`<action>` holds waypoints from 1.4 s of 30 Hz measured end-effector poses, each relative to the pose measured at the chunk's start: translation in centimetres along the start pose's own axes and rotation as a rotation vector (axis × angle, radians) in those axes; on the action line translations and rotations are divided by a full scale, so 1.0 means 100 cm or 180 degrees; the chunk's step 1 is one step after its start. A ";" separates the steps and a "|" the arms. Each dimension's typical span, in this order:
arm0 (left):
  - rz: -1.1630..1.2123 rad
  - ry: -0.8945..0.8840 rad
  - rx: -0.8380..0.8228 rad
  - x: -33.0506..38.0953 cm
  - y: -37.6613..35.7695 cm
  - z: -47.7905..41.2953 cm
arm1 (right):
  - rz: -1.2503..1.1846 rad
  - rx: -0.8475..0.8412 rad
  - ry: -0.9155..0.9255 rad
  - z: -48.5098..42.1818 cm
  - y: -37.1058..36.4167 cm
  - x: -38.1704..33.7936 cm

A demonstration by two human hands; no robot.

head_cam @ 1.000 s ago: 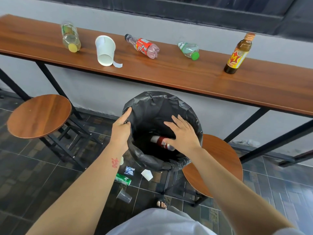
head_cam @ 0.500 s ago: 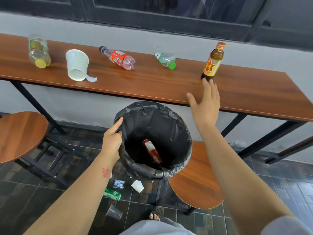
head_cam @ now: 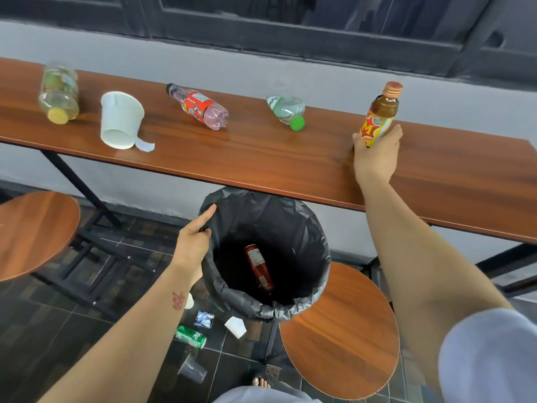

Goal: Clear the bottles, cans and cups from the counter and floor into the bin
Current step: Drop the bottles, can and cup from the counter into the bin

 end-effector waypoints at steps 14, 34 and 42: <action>0.0259 0.0170 0.0208 -0.003 0.016 0.006 | -0.0502 -0.0736 0.1096 0.112 -0.005 -0.015; 0.0172 -0.0043 0.0245 0.007 0.083 0.050 | 0.2612 -0.2875 0.1289 0.323 -0.128 0.123; 0.0192 -0.0104 0.0377 0.002 0.108 0.048 | 0.2808 -0.2377 0.2450 0.331 -0.113 0.088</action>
Point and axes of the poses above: each hand's wrist, its own z-axis away from the middle knuckle, its own y-axis out of the back of the hand, x = y × z, the point moved 7 cm from there along -z, towards the middle knuckle, and after that the axes turned 15 degrees about -y, right-handed, at the moved point
